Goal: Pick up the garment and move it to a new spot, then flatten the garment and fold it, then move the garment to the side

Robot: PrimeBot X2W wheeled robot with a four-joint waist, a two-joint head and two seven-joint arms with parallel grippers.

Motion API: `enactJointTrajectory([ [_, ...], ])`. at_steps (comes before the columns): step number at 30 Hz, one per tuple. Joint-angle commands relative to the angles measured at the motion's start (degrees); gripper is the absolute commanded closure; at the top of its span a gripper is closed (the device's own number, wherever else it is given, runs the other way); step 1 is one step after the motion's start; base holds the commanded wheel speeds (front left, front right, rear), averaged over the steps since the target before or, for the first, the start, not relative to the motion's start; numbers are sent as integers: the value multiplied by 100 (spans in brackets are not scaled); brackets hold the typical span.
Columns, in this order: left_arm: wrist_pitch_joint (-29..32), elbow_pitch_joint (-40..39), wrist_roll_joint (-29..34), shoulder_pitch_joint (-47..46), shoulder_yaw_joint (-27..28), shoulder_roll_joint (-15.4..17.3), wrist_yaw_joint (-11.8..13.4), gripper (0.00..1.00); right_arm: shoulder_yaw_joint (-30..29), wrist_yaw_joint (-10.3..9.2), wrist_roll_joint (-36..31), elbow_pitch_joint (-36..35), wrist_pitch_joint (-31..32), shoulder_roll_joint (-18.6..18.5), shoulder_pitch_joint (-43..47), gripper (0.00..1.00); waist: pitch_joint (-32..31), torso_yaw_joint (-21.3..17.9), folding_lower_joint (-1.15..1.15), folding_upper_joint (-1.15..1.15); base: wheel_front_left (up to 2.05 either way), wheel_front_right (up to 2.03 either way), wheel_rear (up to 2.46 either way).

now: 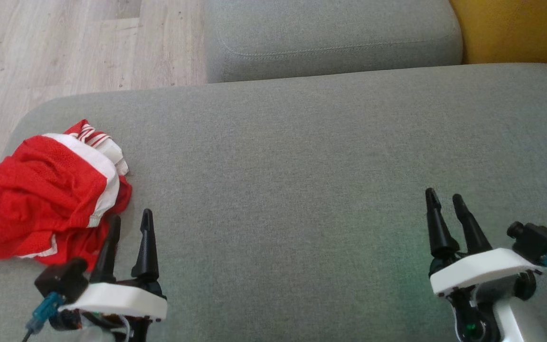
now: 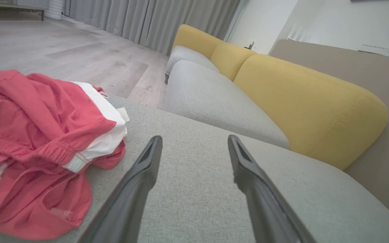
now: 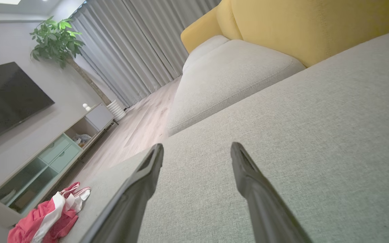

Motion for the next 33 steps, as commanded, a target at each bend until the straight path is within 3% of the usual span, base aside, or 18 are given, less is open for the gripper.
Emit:
enactJointTrajectory([
  [1, -118, -156, 233, -302, 41, 132, 35, 0, 157, 59, -222, -241, -61, -91, -236, 0, -3, -1, 0, 0, 0, 0, 0],
  [33, -701, 491, 1885, -463, -321, 376, 296, 0, 269, 84, -2037, -525, -97, 88, 52, 0, -9, -58, 0, 0, 0, 0, 0],
])
